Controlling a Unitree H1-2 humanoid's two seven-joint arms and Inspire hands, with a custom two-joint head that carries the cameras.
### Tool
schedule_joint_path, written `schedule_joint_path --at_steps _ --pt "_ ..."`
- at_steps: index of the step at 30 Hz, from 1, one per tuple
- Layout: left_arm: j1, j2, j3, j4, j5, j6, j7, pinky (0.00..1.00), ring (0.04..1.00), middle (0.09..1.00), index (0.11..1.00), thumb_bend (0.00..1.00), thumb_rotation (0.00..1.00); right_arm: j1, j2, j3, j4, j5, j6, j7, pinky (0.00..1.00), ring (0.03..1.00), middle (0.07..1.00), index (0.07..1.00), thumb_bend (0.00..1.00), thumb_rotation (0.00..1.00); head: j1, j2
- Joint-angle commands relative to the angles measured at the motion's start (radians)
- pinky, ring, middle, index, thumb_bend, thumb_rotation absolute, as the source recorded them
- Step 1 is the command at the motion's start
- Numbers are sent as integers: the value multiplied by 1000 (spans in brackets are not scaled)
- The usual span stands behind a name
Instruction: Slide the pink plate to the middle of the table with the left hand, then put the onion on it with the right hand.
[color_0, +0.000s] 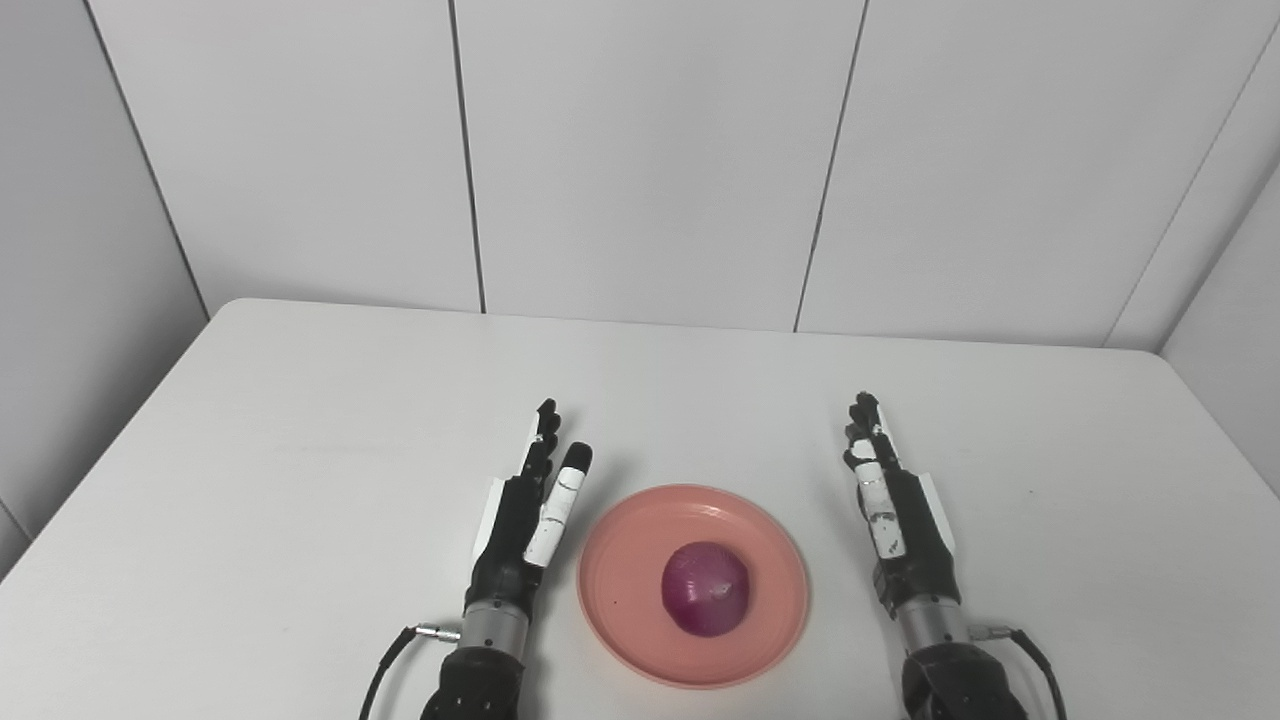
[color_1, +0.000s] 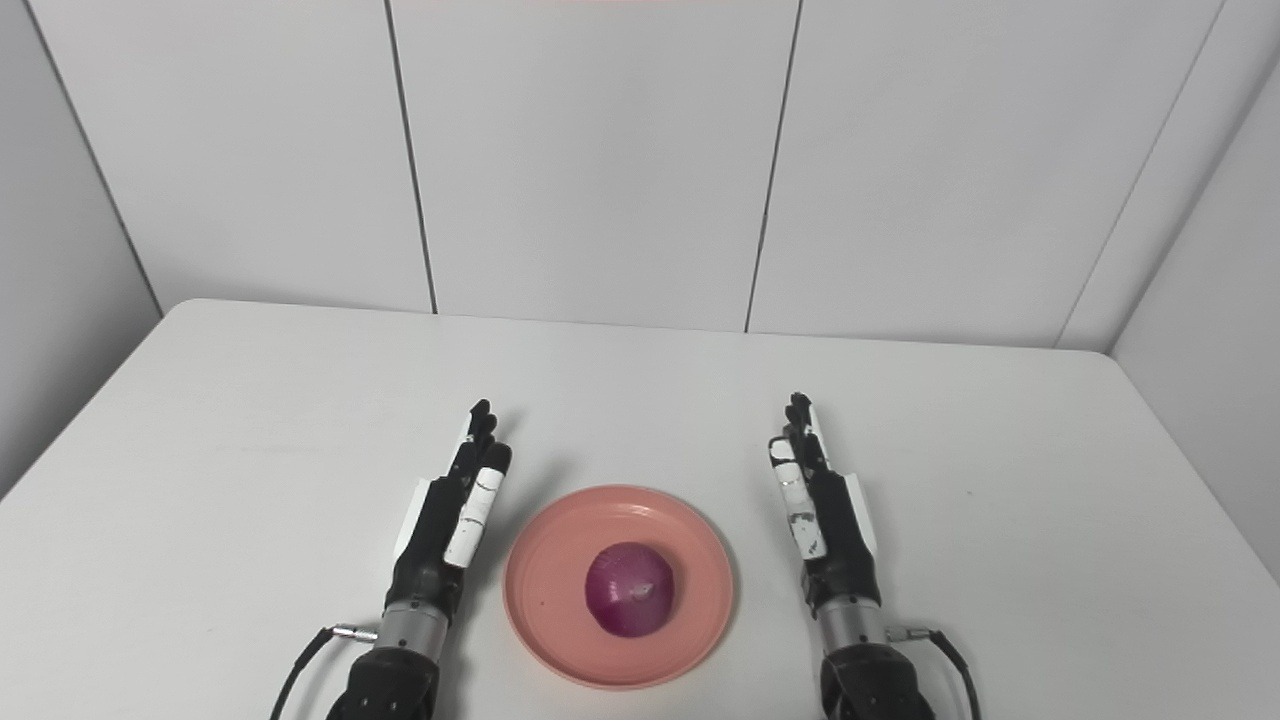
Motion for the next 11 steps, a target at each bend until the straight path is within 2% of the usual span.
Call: schedule_joint_path --at_steps 1,6,11 --pt "18 16 1 1 6 8 -4 1000 1000 1000 1000 729 1000 36 -1 6 76 -12 -68 -10 1000 1000 1000 1000 973 1000 -1 -2" --pt "16 6 15 -1 -37 26 -22 1000 1000 1000 1000 740 1000 35 -4 11 111 -19 -133 -10 1000 1000 1000 1000 953 1000 -2 -3" --pt "14 1 22 -1 -63 36 -32 1000 1000 1000 1000 844 1000 33 -4 12 110 -12 -137 -2 1000 1000 1000 1000 967 1000 0 -2"
